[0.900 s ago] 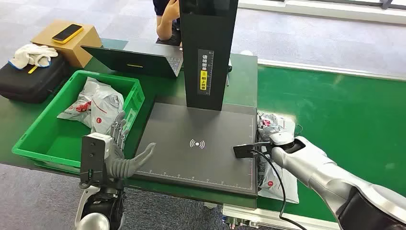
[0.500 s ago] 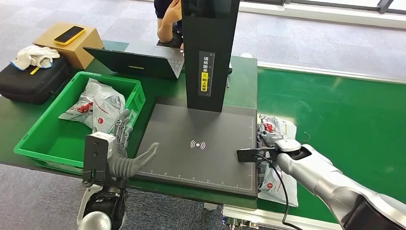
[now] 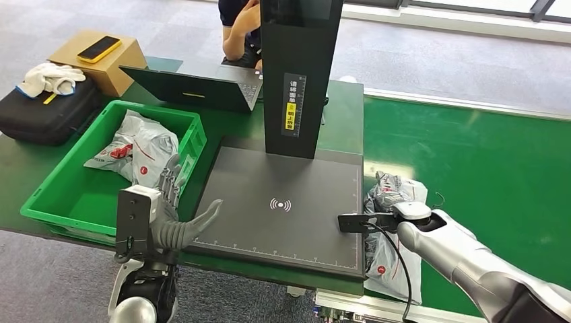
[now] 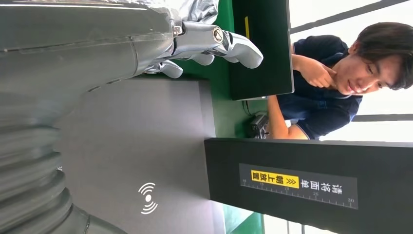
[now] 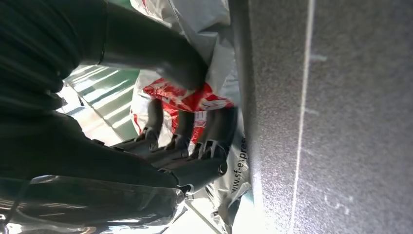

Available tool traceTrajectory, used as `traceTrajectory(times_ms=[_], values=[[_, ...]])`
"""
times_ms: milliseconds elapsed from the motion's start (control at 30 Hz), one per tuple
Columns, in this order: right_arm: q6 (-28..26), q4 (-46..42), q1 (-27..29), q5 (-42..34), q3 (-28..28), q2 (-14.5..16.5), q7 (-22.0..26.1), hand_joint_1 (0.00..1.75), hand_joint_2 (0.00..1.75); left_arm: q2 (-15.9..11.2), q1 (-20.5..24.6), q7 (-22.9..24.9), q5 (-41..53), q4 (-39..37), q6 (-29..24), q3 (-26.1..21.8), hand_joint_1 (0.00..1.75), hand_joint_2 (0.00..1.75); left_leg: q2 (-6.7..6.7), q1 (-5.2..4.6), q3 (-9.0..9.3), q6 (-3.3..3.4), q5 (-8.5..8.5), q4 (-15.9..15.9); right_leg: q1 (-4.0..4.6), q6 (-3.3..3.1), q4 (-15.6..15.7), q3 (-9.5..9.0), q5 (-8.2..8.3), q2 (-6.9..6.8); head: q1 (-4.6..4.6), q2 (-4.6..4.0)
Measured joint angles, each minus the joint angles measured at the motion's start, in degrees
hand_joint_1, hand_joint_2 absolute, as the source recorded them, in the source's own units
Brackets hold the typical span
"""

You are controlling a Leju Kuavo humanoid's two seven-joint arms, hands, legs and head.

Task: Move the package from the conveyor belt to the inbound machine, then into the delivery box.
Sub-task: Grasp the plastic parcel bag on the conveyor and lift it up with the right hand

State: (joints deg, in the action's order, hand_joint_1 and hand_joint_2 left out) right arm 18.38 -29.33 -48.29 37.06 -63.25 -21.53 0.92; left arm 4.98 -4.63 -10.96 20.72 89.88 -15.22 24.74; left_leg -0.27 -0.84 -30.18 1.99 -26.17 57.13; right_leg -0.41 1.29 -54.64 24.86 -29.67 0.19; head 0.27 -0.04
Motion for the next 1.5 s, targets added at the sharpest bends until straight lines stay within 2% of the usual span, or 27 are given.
traceTrajectory(times_ms=[367, 500, 800, 1033, 1333, 1500], values=[[-0.13, -1.10, 0.62, 0.04, 0.99, -0.23, -0.25, 1.75, 1.75, 0.00, 0.00, -0.16, -0.01, 0.00, 0.22, -0.01, 0.00, 1.75, 0.03, 0.01, -0.01, 0.02, -0.08, 0.00, 0.03, 0.02, 0.07, -0.01, -0.01, 0.02, -0.02, 0.01], [-3.37, -1.73, 1.86, -2.05, 2.88, -0.23, 0.22, 1.75, 1.75, -0.01, -0.43, -0.19, -0.04, 0.11, -0.02, -0.08, 0.00, 1.75, 0.02, 0.03, -0.10, -0.01, -0.10, 0.00, 0.07, 0.02, 0.04, 0.02, -0.01, 0.03, 0.00, 0.00], [-9.17, -8.16, 6.35, -6.29, 13.11, -0.77, 0.19, 1.75, 1.75, -0.57, -4.02, -0.01, 0.14, 2.62, -2.27, -0.38, 0.00, 1.75, 0.05, 0.02, -0.84, -0.07, 0.00, 0.01, 0.07, 0.07, -0.15, 0.77, 0.05, 0.09, -0.01, 0.00], [-12.55, -16.39, 7.11, -7.99, 22.77, -1.02, 1.13, 1.75, 1.75, -0.67, -5.31, 1.17, 1.15, 4.89, -3.12, -1.39, 0.00, 1.75, 0.04, 0.01, -1.31, -0.13, 0.05, 0.02, 0.06, 0.10, -0.25, 1.27, 0.08, 0.08, -0.01, 0.00], [-15.74, -31.83, 10.70, -5.83, 35.23, -0.92, 2.04, 1.75, 1.75, -0.66, -6.28, 0.87, 1.84, 6.37, -3.73, -2.80, 0.00, 1.75, -0.02, 0.02, -1.45, -0.13, 0.05, 0.01, 0.06, 0.08, -0.25, 1.37, 0.05, 0.03, -0.01, 0.01], [-16.79, -38.26, 11.64, -3.29, 40.49, 0.32, 2.87, 1.75, 1.75, -0.66, -6.44, 0.19, 1.73, 6.38, -3.85, -2.96, 0.00, 1.75, -0.04, 0.02, -1.46, -0.13, 0.05, 0.01, 0.06, 0.08, -0.25, 1.38, 0.05, 0.01, -0.01, 0.01]])
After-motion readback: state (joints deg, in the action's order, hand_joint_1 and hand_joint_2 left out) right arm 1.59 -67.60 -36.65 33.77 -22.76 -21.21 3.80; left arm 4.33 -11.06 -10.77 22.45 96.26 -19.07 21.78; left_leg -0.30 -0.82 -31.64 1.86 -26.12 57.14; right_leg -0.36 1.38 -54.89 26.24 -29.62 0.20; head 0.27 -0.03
